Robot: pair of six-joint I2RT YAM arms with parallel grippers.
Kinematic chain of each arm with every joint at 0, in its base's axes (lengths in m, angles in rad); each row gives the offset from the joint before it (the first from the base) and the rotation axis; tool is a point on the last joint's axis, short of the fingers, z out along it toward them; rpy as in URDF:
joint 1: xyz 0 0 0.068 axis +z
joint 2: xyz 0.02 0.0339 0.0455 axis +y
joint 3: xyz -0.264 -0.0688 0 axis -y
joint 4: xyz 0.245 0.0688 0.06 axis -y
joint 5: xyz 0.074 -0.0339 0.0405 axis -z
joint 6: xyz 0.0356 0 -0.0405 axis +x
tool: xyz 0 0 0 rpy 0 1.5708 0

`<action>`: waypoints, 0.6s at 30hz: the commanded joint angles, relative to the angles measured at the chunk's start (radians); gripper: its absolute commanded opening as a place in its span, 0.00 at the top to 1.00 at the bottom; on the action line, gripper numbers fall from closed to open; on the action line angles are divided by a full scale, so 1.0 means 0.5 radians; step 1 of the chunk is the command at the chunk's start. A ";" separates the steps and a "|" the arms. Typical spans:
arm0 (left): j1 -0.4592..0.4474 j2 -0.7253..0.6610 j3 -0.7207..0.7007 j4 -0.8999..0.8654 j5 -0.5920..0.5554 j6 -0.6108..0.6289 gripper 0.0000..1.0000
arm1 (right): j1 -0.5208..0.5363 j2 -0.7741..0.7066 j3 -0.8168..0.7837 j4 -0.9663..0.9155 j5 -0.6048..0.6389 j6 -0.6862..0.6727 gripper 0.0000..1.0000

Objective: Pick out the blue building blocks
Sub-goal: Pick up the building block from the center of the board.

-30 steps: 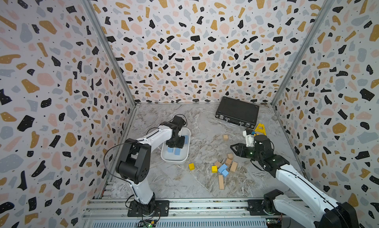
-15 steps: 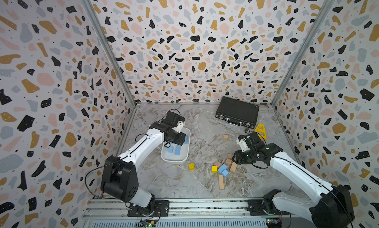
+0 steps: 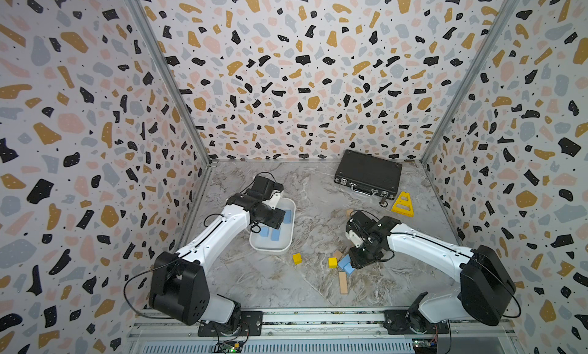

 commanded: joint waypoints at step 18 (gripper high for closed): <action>0.340 -0.185 -0.144 0.146 0.091 -0.122 0.27 | 0.193 0.317 0.183 0.020 0.036 -0.082 0.49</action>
